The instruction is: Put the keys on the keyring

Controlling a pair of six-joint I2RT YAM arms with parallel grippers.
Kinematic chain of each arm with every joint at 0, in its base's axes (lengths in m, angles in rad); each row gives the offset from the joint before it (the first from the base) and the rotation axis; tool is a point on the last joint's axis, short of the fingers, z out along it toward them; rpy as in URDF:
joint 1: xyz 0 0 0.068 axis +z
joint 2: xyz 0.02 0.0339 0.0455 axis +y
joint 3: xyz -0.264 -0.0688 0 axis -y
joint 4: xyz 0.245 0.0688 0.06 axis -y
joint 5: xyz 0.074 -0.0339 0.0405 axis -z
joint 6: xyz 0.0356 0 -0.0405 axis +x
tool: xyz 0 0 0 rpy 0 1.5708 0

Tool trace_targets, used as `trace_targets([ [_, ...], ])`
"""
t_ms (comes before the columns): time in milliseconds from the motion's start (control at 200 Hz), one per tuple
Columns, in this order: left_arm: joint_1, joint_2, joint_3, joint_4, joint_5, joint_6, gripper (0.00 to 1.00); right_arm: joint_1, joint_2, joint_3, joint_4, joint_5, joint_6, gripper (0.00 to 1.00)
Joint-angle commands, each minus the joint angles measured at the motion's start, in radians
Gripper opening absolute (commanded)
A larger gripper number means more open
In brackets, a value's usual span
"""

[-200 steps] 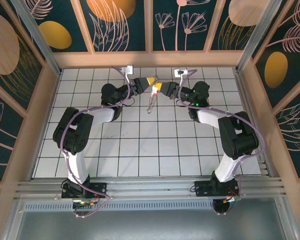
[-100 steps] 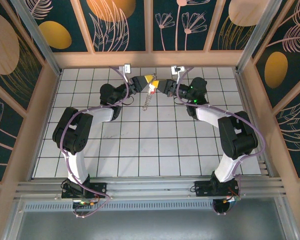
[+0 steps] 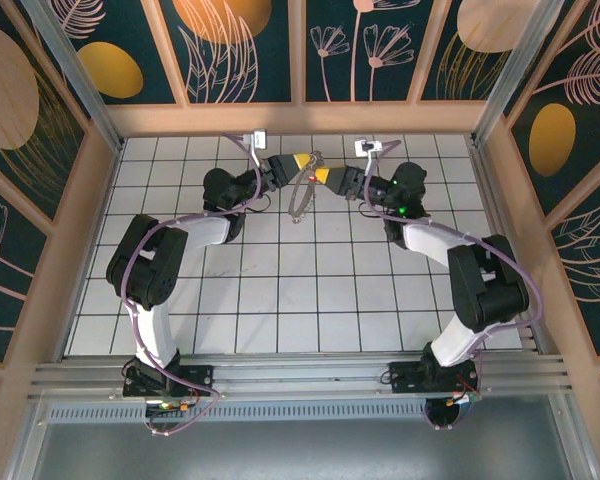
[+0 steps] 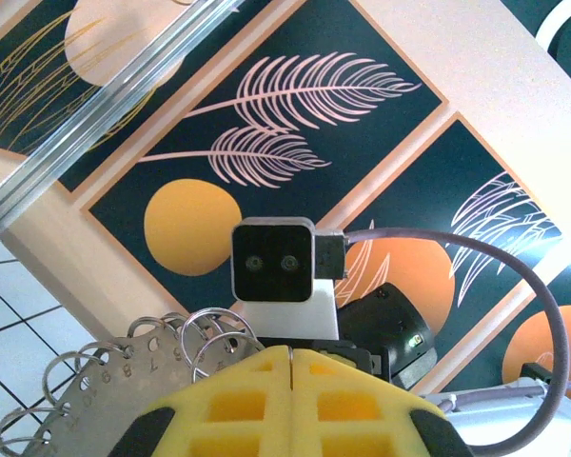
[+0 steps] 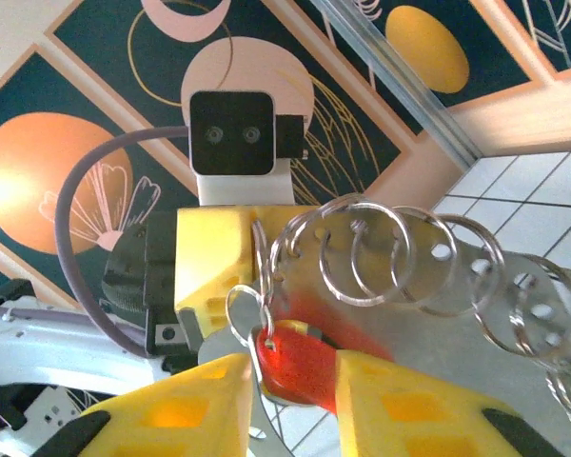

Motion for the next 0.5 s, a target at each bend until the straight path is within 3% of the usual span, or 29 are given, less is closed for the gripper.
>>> trace_targets([
  [0, -0.002, -0.035, 0.012, 0.056, 0.012, 0.006, 0.00, -0.041, -0.088, -0.045, 0.008, 0.003, -0.022, 0.35],
  [165, -0.003, -0.034, 0.013, 0.054, 0.009, 0.007, 0.00, -0.084, -0.150, -0.072, -0.006, 0.033, -0.009, 0.38],
  [496, -0.003, -0.035, 0.012, 0.057, -0.001, 0.002, 0.00, 0.010, -0.097, 0.011, 0.003, 0.206, 0.092, 0.39],
])
